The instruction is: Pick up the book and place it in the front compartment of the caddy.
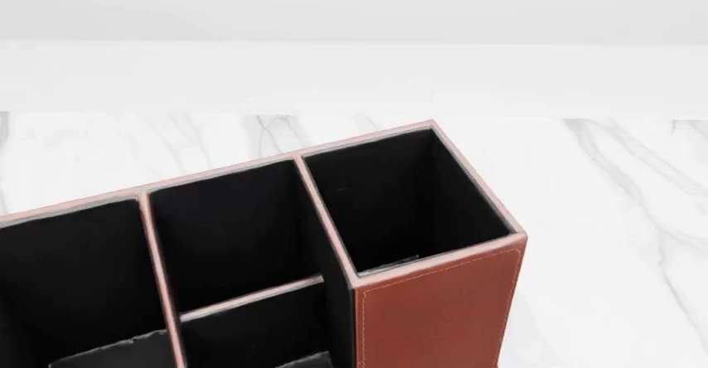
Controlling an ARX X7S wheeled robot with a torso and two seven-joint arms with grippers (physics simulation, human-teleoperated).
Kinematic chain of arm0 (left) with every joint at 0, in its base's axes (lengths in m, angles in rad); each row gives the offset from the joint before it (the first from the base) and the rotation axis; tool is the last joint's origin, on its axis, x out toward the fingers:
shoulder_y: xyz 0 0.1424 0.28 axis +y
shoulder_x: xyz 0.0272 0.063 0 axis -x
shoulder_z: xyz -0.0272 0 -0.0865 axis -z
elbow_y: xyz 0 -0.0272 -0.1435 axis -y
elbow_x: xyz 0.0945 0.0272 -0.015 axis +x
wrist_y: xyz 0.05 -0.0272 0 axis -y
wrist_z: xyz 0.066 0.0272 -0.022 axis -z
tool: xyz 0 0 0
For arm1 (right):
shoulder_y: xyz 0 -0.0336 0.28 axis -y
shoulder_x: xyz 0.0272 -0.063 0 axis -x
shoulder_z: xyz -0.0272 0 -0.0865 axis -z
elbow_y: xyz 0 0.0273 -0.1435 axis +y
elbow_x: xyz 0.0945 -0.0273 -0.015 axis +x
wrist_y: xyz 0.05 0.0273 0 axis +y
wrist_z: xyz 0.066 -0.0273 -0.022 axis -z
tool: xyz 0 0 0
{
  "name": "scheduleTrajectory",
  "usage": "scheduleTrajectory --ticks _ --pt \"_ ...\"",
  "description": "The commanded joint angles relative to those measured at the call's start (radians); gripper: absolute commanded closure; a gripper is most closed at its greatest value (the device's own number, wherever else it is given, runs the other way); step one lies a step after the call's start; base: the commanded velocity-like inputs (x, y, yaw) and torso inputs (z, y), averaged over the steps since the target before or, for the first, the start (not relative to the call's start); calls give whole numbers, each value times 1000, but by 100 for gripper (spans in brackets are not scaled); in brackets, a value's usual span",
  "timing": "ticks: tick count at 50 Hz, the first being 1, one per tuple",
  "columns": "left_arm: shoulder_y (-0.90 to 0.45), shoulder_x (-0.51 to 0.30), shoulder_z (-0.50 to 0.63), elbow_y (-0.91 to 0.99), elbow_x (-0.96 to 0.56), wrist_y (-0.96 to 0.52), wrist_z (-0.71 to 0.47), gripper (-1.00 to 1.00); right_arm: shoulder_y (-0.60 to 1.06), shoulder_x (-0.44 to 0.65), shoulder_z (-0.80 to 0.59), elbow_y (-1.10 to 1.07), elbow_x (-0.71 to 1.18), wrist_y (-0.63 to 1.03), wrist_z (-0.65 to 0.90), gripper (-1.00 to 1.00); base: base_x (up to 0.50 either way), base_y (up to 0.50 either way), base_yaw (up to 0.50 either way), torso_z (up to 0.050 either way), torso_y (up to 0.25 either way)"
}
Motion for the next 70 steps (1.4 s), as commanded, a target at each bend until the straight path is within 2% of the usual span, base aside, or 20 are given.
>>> scheduleTrajectory --ticks 1,14,20,41,70 --pt "-3 -22 31 -14 34 30 -9 -100 -5 12 -2 -1 8 -3 14 -100 0 0 0 0 0" --pt "-22 -58 -5 -15 2 45 -33 -100 -13 22 -5 2 14 -11 25 -100 0 0 0 0 0" --pt "-6 -70 17 -39 31 66 -26 -100 -17 27 -6 5 16 -16 29 -100 0 0 0 0 0" --pt "-72 -45 -10 -179 -12 43 -1 -100 -29 36 -19 8 15 -32 43 -100 0 0 0 0 0" --pt "-98 -51 123 -223 113 64 43 -100 -42 52 -28 10 24 -49 63 -100 0 0 0 0 0"
